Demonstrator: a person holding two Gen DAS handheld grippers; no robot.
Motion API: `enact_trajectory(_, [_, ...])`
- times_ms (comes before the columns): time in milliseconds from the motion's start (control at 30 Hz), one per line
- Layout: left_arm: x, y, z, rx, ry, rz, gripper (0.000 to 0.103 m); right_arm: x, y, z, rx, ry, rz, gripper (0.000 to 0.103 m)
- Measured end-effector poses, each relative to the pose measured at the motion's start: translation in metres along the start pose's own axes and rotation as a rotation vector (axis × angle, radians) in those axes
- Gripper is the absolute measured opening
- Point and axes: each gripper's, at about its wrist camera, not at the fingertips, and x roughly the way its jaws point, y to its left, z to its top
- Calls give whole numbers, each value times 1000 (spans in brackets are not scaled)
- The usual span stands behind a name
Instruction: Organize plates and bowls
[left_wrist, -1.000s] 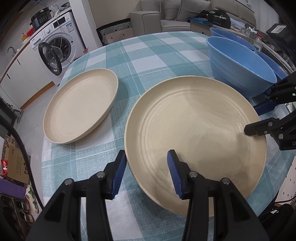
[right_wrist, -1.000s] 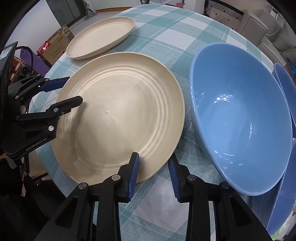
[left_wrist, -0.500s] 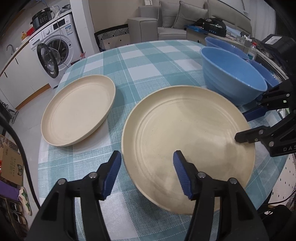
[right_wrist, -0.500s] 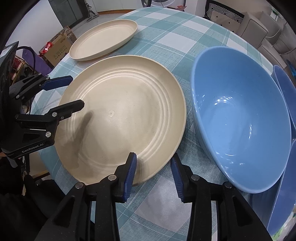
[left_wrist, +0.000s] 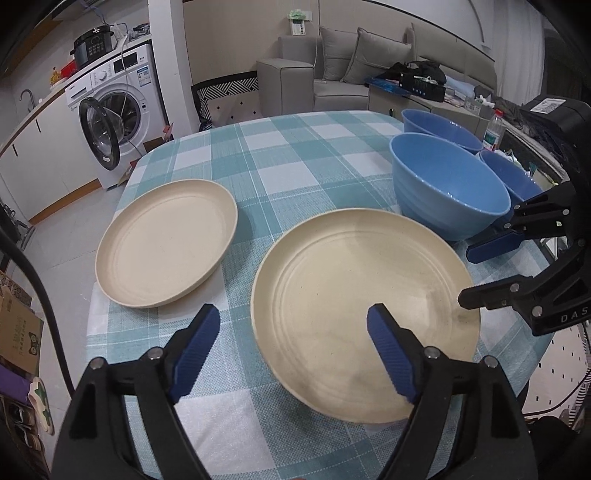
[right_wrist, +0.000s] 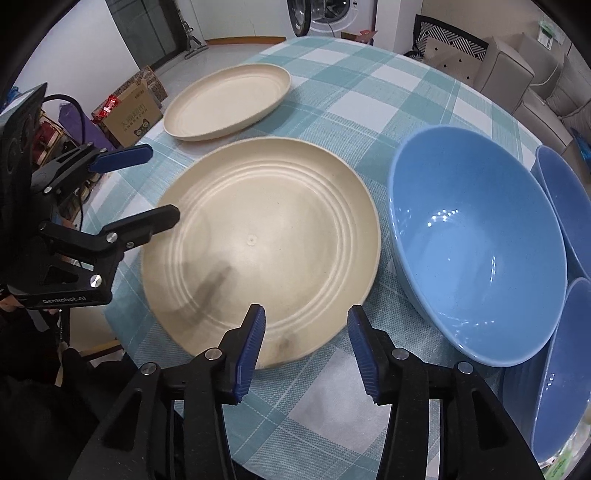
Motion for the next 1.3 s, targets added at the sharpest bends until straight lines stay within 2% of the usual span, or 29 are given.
enact_trajectory(67, [-4,3,2,-12,-13,0,92,-7,4,1,-8,-25,16,54])
enact_trajectory(200, [-10,12,6,-49,-39,0,97,-17,10,7,-26,-78,50,66])
enact_trajectory(267, [-12,16,7,-65,-47,3,100,-19,11,12,-30,-97,64,76])
enact_trajectory(467, [-15,28,12,-109,-58,14,103,-23,7,23,-16,-136,88,85])
enact_trajectory(900, [-16,40,23,-144,-64,52,103,-21,-6,50,-10,-198,126,87])
enact_trajectory(1300, [-7,52,33,-174,-54,85,103,-16,-21,77,10,-202,145,87])
